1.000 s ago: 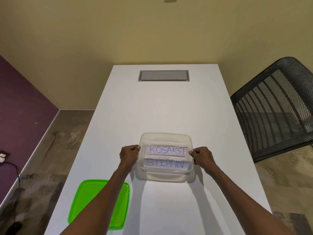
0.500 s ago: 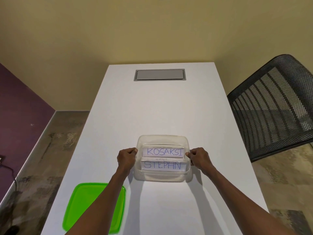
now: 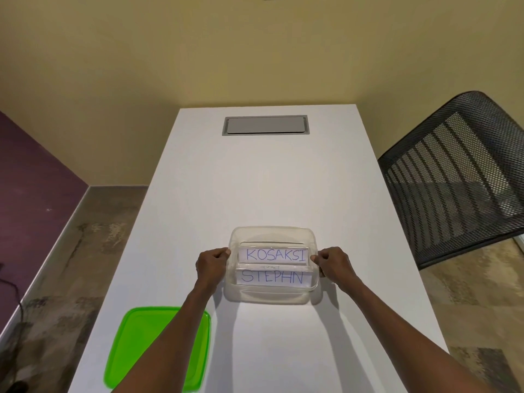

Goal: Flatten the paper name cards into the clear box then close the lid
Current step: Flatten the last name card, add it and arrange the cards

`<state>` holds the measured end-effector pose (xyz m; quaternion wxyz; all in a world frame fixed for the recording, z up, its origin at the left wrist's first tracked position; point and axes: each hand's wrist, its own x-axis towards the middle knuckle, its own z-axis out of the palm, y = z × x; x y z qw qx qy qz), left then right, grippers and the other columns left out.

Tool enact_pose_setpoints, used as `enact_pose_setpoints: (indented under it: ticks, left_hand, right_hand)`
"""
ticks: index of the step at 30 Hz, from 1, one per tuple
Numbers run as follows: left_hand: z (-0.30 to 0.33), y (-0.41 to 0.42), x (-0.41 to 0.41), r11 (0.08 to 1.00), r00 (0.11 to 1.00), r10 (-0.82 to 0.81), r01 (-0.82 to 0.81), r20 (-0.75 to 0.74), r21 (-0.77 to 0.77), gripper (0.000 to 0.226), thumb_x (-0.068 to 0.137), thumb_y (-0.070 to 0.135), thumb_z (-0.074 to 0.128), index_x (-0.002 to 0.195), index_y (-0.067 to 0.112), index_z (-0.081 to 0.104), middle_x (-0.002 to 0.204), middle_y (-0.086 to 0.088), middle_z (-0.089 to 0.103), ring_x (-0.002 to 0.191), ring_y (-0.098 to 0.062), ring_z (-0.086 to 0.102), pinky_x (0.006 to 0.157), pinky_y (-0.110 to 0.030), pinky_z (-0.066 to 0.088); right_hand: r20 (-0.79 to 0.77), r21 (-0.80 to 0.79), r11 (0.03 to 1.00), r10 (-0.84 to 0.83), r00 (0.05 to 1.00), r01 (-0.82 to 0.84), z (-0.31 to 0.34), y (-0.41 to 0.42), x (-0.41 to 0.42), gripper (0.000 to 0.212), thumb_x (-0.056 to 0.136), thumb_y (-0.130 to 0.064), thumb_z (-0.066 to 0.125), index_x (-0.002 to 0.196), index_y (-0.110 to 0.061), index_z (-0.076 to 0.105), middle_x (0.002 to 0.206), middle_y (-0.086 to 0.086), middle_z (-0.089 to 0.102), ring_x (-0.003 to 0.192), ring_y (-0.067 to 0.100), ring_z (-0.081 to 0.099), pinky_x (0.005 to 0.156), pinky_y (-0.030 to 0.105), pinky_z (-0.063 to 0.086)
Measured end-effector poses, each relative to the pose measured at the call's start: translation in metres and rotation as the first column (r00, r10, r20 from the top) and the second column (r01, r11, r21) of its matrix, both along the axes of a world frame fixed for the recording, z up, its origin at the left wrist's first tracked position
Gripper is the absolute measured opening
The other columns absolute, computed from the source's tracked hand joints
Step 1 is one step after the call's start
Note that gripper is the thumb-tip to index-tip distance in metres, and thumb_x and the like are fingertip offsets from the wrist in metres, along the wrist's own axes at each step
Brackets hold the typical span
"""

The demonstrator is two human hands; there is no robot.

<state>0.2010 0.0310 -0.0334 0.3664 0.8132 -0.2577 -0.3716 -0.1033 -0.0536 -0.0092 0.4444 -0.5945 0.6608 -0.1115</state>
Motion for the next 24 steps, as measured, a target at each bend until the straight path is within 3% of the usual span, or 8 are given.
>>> enact_pose_setpoints:
  ticks: [6,9,12,14,17,19,24]
  left_hand:
    - [0.019,0.009,0.0,1.0,1.0,-0.004,0.004,-0.024,-0.003,0.025,0.085,0.03,0.066,0.061,0.026,0.068,0.077,-0.002,0.072,0.076,-0.025,0.065,0.08,-0.043,0.056]
    - [0.022,0.02,0.008,0.999,0.998,0.033,-0.033,-0.046,-0.01,0.02,0.086,0.03,0.065,0.066,0.028,0.069,0.082,0.0,0.072,0.082,-0.027,0.067,0.083,-0.044,0.055]
    - [0.026,0.033,0.019,0.998,0.996,0.061,-0.063,-0.066,-0.023,0.019,0.087,0.024,0.062,0.07,0.028,0.069,0.084,0.007,0.071,0.078,-0.02,0.068,0.086,-0.045,0.054]
    - [0.03,0.042,0.028,0.995,0.994,0.09,-0.093,-0.066,-0.039,0.017,0.088,0.024,0.063,0.072,0.026,0.07,0.083,0.008,0.071,0.076,-0.018,0.067,0.083,-0.042,0.055]
    - [0.038,0.056,0.041,0.988,0.988,0.139,-0.144,-0.073,-0.059,0.013,0.087,0.021,0.063,0.077,0.024,0.072,0.084,0.001,0.071,0.073,-0.019,0.065,0.077,-0.041,0.056]
    - [0.041,0.067,0.053,0.985,0.987,0.153,-0.157,-0.056,-0.069,0.013,0.087,0.018,0.062,0.083,0.02,0.074,0.086,-0.002,0.071,0.072,-0.019,0.063,0.075,-0.04,0.056]
    - [0.041,0.101,0.085,0.981,0.984,0.18,-0.18,-0.004,-0.068,0.014,0.085,0.02,0.065,0.074,0.026,0.071,0.081,-0.002,0.071,0.079,-0.024,0.068,0.08,-0.044,0.056]
  right_hand:
    - [-0.012,0.023,1.0,0.003,1.0,-0.003,0.003,-0.002,-0.003,0.043,0.089,-0.031,0.064,0.061,0.0,0.055,0.053,0.006,0.053,0.048,0.02,0.056,0.054,0.03,0.047]
    - [-0.079,-0.046,0.999,-0.023,0.997,0.019,0.003,-0.005,-0.002,0.043,0.089,-0.039,0.06,0.063,-0.004,0.055,0.061,0.006,0.056,0.066,0.028,0.06,0.06,0.034,0.045]
    - [-0.093,-0.172,0.982,-0.097,0.991,0.08,0.006,-0.002,0.003,0.033,0.09,-0.037,0.058,0.095,-0.006,0.069,0.095,0.008,0.068,0.093,0.027,0.061,0.073,0.028,0.04]
    - [-0.053,-0.292,0.947,-0.157,0.986,0.135,0.011,0.005,0.008,0.033,0.09,-0.032,0.059,0.107,-0.005,0.067,0.104,0.011,0.066,0.097,0.026,0.06,0.079,0.028,0.042]
    - [0.0,-0.454,0.876,-0.182,0.983,0.163,0.018,0.017,0.023,0.024,0.09,-0.024,0.058,0.101,-0.005,0.067,0.1,0.013,0.063,0.094,0.027,0.059,0.083,0.035,0.047]
    - [0.035,-0.55,0.825,-0.132,0.991,0.13,0.025,0.028,0.038,0.016,0.09,-0.02,0.058,0.094,-0.007,0.067,0.095,0.011,0.064,0.093,0.025,0.058,0.081,0.032,0.044]
    - [0.129,-0.606,0.793,0.032,0.991,0.054,0.043,0.064,0.093,0.012,0.09,-0.015,0.056,0.081,-0.015,0.063,0.082,-0.004,0.061,0.079,0.015,0.055,0.07,0.027,0.04]
